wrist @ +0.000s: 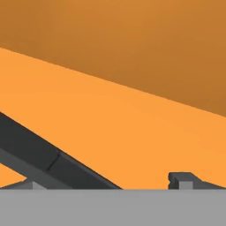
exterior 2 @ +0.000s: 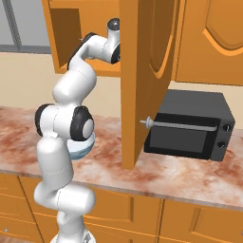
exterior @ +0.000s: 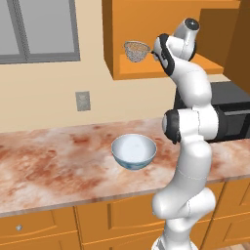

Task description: Open the cabinet and setup a tea strainer by placing it in the bowl upright.

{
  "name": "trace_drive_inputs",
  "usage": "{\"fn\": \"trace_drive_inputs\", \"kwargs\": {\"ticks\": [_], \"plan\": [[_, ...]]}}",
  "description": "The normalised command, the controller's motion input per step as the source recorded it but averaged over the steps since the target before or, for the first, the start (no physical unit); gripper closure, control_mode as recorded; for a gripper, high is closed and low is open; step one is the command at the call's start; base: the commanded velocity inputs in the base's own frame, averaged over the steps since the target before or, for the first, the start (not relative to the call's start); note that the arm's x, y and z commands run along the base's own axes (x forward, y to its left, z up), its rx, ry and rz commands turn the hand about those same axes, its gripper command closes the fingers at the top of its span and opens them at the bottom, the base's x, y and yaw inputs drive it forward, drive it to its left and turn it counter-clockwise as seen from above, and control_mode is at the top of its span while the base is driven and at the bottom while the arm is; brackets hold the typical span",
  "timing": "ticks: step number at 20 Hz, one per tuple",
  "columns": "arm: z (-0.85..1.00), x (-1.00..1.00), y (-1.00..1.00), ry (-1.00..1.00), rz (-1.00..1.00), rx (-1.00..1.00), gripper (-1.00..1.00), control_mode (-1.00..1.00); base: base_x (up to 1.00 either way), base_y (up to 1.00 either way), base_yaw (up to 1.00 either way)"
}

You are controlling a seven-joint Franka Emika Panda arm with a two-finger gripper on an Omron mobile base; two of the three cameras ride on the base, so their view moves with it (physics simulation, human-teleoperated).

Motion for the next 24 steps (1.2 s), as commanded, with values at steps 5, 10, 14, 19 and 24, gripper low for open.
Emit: {"fn": "trace_drive_inputs", "kwargs": {"ticks": [5,10,14,19,24], "plan": [[-0.01,0.0,0.0,0.0,0.09,0.0,1.0,-1.0,0.0,0.0,0.0],[-0.01,0.02,0.0,0.0,0.08,0.0,1.0,-1.0,0.0,0.0,0.0],[0.0,0.0,0.0,0.0,0.06,0.0,1.0,-1.0,0.0,0.0,0.0],[0.0,0.0,0.04,0.0,0.02,0.0,1.0,-1.0,0.0,0.0,0.0],[0.0,0.0,0.03,-0.12,0.0,0.0,1.0,-1.0,0.0,0.0,0.0]]}}
